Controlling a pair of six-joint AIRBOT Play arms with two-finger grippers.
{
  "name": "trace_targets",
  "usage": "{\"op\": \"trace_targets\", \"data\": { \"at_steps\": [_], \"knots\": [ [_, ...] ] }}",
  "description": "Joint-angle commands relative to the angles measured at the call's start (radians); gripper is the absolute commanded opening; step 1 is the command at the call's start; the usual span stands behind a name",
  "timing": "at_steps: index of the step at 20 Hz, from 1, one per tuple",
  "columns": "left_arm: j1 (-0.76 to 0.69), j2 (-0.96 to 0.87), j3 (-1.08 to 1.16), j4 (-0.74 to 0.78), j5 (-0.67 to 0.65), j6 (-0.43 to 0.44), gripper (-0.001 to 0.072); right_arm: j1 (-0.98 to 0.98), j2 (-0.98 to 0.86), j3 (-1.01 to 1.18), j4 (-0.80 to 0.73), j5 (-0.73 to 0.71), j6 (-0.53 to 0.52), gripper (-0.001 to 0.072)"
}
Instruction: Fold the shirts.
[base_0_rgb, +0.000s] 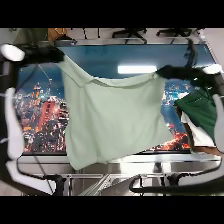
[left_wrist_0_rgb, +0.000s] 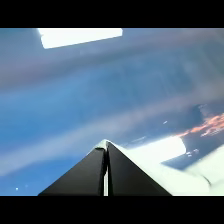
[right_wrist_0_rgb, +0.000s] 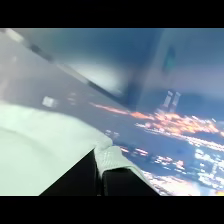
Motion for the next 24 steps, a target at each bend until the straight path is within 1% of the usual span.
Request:
{"op": "trace_targets", "data": {
  "at_steps": [1, 3, 4, 5, 6, 7, 8, 10, 11, 12, 13, 15, 16, 18, 21, 24],
  "knots": [
    [-0.027, -0.256, 0.158, 0.063, 0.01, -0.031, 0.0011, 0.011, -0.2, -0.032, 0.107, -0.135, -0.124, 0.0023],
    [-0.027, -0.282, 0.173, 0.06, 0.045, -0.031, 0.0012, 0.013, -0.25, -0.031, 0.183, -0.165, -0.179, 0.0024],
    [-0.022, -0.282, 0.173, 0.059, 0.045, -0.05, 0.0021, 0.013, -0.258, -0.031, 0.2, -0.163, -0.185, 0.0069],
    [-0.014, -0.28, 0.173, 0.058, 0.033, -0.08, 0.0159, 0.012, -0.256, -0.031, 0.198, -0.159, -0.185, 0.0258],
    [-0.003, -0.271, 0.173, 0.057, -0.006, -0.121, 0.051, 0.007, -0.248, -0.03, 0.196, -0.137, -0.185, 0.0303],
    [0.011, -0.257, 0.173, 0.058, -0.072, -0.15, 0.0691, -0.005, -0.233, -0.03, 0.179, -0.088, -0.185, 0.0303],
    [0.034, -0.233, 0.173, 0.058, -0.157, -0.18, 0.069, -0.022, -0.21, -0.03, 0.156, -0.03, -0.179, 0.0303],
    [0.089, -0.175, 0.172, 0.058, -0.338, -0.215, 0.0688, -0.072, -0.145, -0.03, 0.097, 0.094, -0.114, 0.0303],
    [0.118, -0.137, 0.15, 0.056, -0.413, -0.23, 0.0603, -0.104, -0.103, -0.03, 0.06, 0.155, -0.081, 0.0303],
    [0.152, -0.08, 0.083, 0.056, -0.473, -0.242, 0.0581, -0.133, -0.06, -0.03, 0.021, 0.211, -0.058, 0.0303],
    [0.18, -0.025, 0.003, 0.056, -0.526, -0.25, 0.0581, -0.162, -0.013, -0.031, -0.035, 0.264, -0.029, 0.0303],
    [0.233, 0.1, -0.222, 0.056, -0.607, -0.257, 0.0581, -0.202, 0.078, -0.058, -0.188, 0.316, 0.045, 0.0303],
    [0.254, 0.167, -0.351, 0.057, -0.621, -0.256, 0.0582, -0.219, 0.122, -0.089, -0.259, 0.323, 0.079, 0.0303],
    [0.293, 0.317, -0.642, 0.057, -0.589, -0.256, 0.0582, -0.256, 0.207, -0.178, -0.347, 0.311, 0.113, 0.0303],
    [0.351, 0.507, -1.023, 0.058, -0.509, -0.271, 0.0582, -0.303, 0.281, -0.295, -0.349, 0.26, 0.113, 0.0304],
    [0.366, 0.613, -1.263, 0.056, -0.432, -0.274, 0.0582, -0.314, 0.28, -0.317, -0.349, 0.259, 0.113, 0.0307]
  ]
}}
